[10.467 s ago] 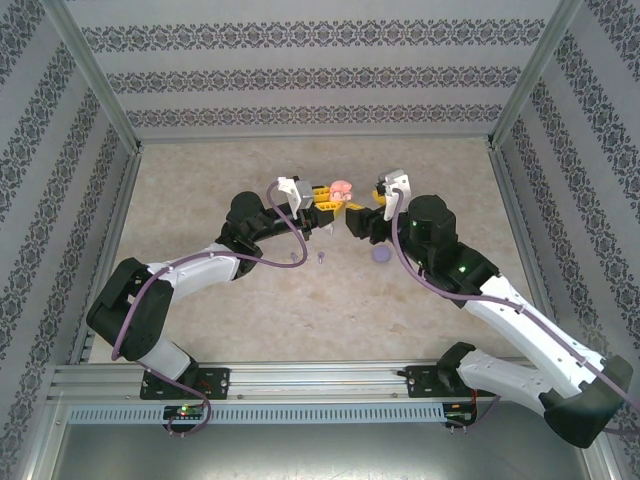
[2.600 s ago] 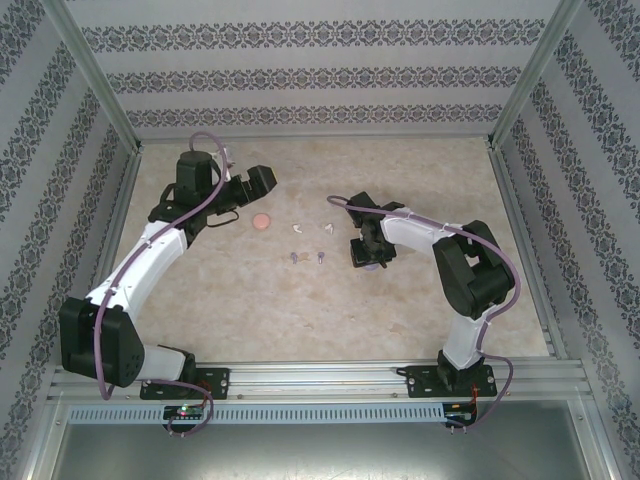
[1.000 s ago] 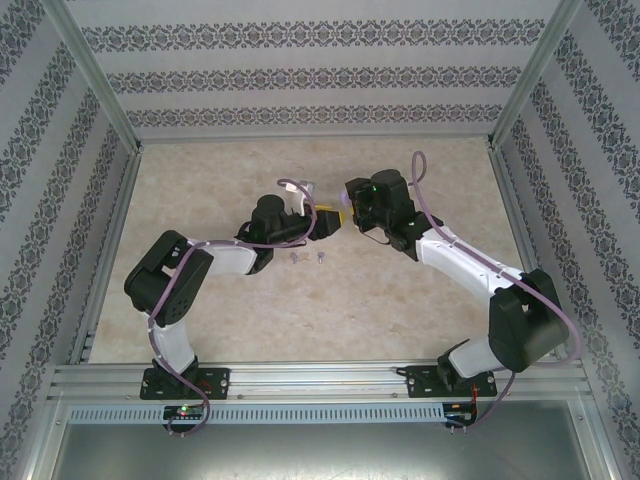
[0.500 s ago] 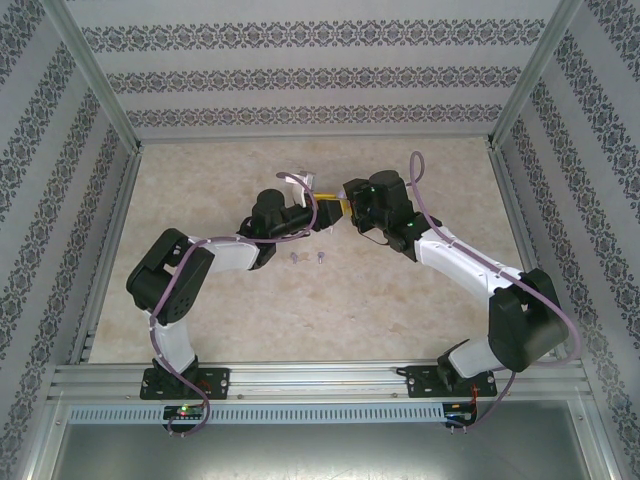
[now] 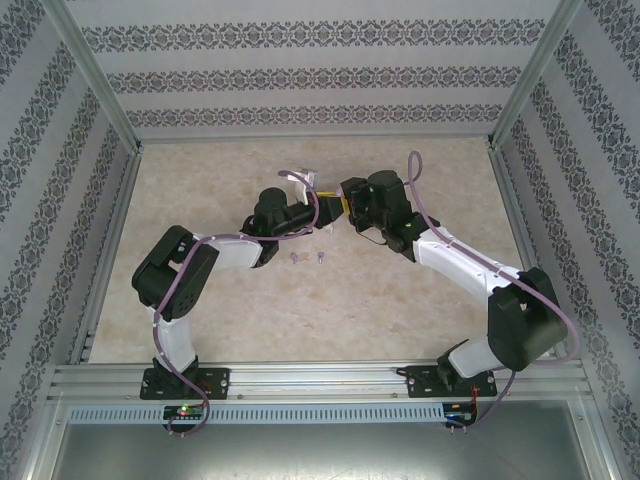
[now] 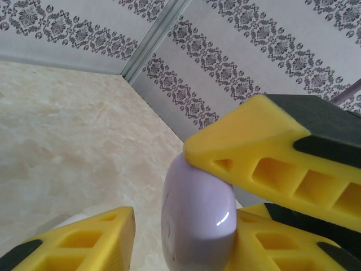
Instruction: Insert wireless bluetooth earbuds into charging case
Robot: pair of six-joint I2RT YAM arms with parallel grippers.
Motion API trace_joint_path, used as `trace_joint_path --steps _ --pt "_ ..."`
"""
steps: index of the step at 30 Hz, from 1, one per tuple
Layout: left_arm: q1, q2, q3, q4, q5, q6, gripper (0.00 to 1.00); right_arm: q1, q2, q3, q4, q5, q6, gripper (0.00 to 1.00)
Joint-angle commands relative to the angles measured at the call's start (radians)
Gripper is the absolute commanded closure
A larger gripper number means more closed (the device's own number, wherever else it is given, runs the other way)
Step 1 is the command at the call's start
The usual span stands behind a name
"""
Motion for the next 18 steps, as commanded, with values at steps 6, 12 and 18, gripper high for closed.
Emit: trace_joint_path --steps 6,12,18 --pt "-0.012 0.019 0.021 0.064 0.002 -0.012 0.79 0.008 0.007 -0.022 0.025 0.009 0.017 0.68" --pt "-0.012 0.021 0.017 0.070 0.009 -0.023 0.95 0.007 0.007 -0.024 0.045 0.013 0.021 0.65" --pt "-0.005 0.004 0.010 0.067 0.023 -0.042 1.00 -0.026 -0.067 -0.041 0.096 0.036 -0.056 0.26"
